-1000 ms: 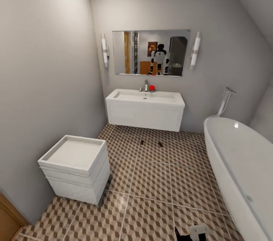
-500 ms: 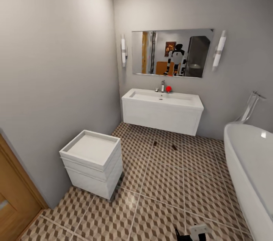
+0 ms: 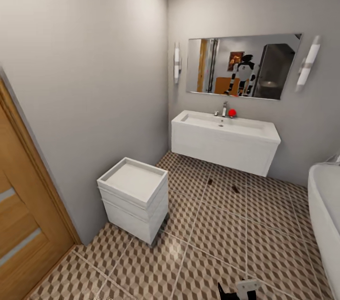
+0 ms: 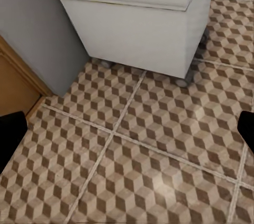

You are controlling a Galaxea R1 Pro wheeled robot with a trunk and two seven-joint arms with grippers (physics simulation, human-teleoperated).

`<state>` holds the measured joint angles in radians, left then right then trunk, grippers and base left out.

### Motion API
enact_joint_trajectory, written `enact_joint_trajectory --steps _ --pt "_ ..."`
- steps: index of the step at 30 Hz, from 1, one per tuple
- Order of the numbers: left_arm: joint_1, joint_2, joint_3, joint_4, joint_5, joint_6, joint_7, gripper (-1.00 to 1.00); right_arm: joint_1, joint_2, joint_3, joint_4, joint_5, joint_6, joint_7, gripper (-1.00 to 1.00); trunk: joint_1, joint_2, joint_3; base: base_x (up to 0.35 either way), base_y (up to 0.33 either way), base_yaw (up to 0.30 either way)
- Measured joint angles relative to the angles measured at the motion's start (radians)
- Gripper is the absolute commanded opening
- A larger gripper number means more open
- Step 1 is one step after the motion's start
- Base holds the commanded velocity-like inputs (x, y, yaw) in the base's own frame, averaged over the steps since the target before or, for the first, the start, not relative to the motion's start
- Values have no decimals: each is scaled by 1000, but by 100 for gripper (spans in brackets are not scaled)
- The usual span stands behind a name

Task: Take the four mousetraps from the cabinet in the bathroom and place them on the bathroom floor. Make sure all four end up on the same floor surface, and ensure that at least two of them are either under or directly next to the same bathroom sink.

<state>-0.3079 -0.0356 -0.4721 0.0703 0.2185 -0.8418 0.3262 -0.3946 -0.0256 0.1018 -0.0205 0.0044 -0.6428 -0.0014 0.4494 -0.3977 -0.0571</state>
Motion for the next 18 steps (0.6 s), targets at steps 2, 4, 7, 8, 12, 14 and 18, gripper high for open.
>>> enact_joint_trajectory --steps 2,4,7,8,12,14,18 --pt "0 0 0 0 0 0 0 100 0 0 0 0 0 0 0 100 0 0 0 0 0 286" --pt "0 0 0 -1 0 -1 0 100 0 0 0 0 0 0 0 100 0 0 0 0 0 286" --pt "0 -1 -1 -1 -1 -1 0 100 0 0 0 0 0 0 0 100 0 0 0 0 0 287" --pt "0 -1 -1 -1 -1 -1 0 100 0 -1 0 0 0 0 0 100 0 0 0 0 0 286" --pt "0 1 0 -1 0 -1 1 100 0 -1 0 0 0 0 0 100 0 0 0 0 0 286" --pt "0 4 -1 0 0 0 2 100 0 -1 0 0 0 0 0 100 0 0 0 0 0 286" --pt "0 19 0 1 1 13 3 100 0 -1 0 0 0 0 0 100 0 0 0 0 0 286"
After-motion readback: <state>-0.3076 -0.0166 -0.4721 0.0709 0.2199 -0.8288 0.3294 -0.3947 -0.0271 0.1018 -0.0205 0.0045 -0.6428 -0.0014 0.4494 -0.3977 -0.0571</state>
